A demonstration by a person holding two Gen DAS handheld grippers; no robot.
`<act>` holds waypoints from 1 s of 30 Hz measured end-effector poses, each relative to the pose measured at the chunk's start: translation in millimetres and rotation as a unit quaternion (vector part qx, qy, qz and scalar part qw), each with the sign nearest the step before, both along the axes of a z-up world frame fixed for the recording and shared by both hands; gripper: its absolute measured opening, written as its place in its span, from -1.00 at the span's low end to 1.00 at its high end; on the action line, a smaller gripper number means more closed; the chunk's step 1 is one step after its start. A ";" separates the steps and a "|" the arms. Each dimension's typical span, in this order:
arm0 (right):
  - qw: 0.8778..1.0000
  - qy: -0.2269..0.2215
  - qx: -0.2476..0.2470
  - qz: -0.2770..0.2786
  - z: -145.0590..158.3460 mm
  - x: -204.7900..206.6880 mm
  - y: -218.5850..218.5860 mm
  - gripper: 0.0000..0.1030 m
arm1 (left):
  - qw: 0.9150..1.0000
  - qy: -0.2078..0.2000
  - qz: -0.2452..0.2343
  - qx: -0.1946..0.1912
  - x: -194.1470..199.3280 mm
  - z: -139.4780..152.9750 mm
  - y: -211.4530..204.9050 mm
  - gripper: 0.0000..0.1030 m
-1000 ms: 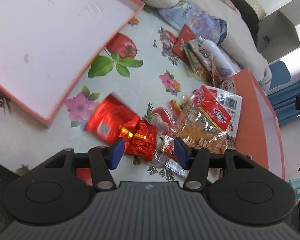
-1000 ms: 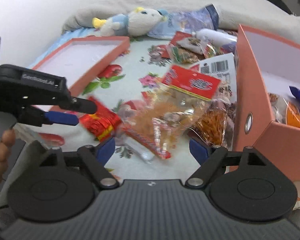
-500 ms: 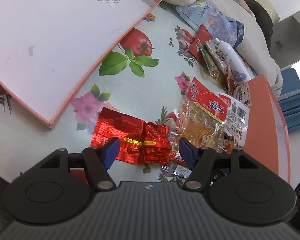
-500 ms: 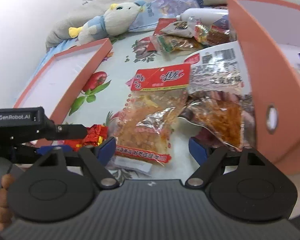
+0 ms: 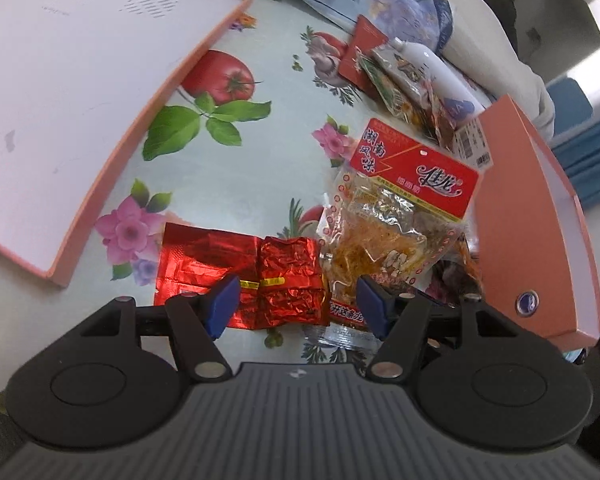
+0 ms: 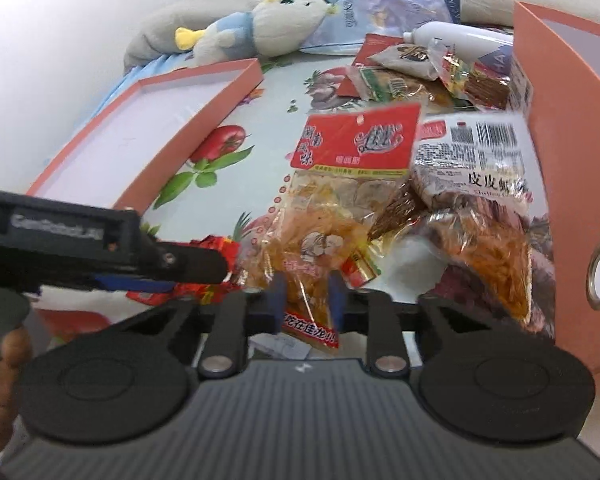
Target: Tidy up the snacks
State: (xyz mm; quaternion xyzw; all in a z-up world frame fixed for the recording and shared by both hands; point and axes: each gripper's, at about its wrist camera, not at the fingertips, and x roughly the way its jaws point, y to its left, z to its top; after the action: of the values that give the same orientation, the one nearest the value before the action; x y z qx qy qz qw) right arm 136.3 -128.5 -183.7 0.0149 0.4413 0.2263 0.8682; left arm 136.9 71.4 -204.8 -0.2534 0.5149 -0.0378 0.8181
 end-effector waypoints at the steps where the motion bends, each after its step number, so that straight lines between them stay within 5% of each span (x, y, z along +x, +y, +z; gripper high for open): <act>1: 1.000 -0.006 -0.006 0.000 2.0 -2.1 -0.4 -0.67 | 1.000 0.000 -0.005 0.005 0.7 0.1 -1.8 0.34; 14: 0.999 -0.020 -0.034 -0.026 11.7 -23.2 -20.2 -0.71 | 0.994 -0.008 -0.059 0.088 9.9 0.7 -30.1 0.33; 18: 0.999 -0.015 -0.039 -0.030 8.7 -26.3 -23.3 -0.71 | 0.991 -0.015 -0.070 0.116 9.7 0.2 -37.0 0.07; 21: 0.999 -0.014 -0.037 -0.032 9.8 -26.2 -23.3 -0.71 | 0.991 -0.020 -0.073 0.109 8.0 0.5 -35.3 -0.17; 30: 0.998 -0.028 -0.040 -0.032 27.9 -29.2 -20.2 -0.71 | 0.995 -0.030 -0.053 0.073 2.3 14.1 -21.4 -0.20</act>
State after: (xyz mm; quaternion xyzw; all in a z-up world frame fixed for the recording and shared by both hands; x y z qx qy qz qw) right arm 107.1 -148.7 -155.9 -0.0120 0.4243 0.1814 0.8871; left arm 139.2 50.0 -190.6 -0.1639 0.5038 -0.0507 0.8466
